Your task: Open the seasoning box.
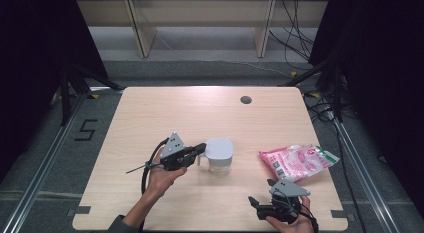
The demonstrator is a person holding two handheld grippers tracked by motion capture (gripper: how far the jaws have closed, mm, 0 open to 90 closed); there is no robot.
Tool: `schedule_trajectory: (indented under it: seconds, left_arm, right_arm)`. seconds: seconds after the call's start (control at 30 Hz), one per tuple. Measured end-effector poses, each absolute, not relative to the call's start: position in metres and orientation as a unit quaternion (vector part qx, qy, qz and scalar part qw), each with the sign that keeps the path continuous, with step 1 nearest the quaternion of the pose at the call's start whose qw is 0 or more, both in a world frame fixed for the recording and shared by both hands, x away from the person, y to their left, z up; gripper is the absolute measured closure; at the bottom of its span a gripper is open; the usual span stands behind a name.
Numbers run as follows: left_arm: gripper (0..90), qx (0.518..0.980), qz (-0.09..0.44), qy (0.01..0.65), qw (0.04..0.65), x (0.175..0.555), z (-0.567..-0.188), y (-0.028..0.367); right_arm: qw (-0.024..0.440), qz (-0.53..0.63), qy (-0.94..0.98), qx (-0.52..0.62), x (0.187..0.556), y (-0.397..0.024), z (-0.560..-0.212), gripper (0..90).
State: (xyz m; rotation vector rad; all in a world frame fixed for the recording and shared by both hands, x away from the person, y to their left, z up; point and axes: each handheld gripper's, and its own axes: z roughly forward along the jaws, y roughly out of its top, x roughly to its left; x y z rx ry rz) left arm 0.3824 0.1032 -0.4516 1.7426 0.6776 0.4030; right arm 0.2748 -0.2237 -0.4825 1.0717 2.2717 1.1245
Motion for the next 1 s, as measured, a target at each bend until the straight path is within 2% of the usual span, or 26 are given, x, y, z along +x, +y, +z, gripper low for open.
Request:
schedule_trajectory:
  seconds: [0.5,0.63,0.8,0.87,0.9,1.0]
  left_arm:
    - [89.0,0.745,0.167,0.293,0.576,0.387,-0.453,0.103]
    - [89.0,0.752,0.171,0.284,0.57,0.388,-0.452,0.105]
    - [88.9,0.745,0.166,0.292,0.576,0.387,-0.453,0.104]
    - [88.9,0.745,0.165,0.294,0.576,0.387,-0.453,0.105]
    - [88.8,0.744,0.167,0.295,0.576,0.387,-0.454,0.105]
    - [88.5,0.746,0.167,0.29,0.575,0.388,-0.454,0.106]
  right_arm:
    - [0.224,0.405,0.809,0.363,0.283,-0.22,-0.48,17.1]
    - [0.215,0.408,0.807,0.369,0.289,-0.219,-0.481,19.2]
    - [0.231,0.417,0.805,0.354,0.301,-0.218,-0.477,28.6]
    - [0.224,0.416,0.804,0.362,0.302,-0.216,-0.476,30.6]
    - [0.234,0.421,0.806,0.343,0.308,-0.215,-0.476,35.7]
    - [0.229,0.422,0.809,0.339,0.312,-0.212,-0.475,40.6]
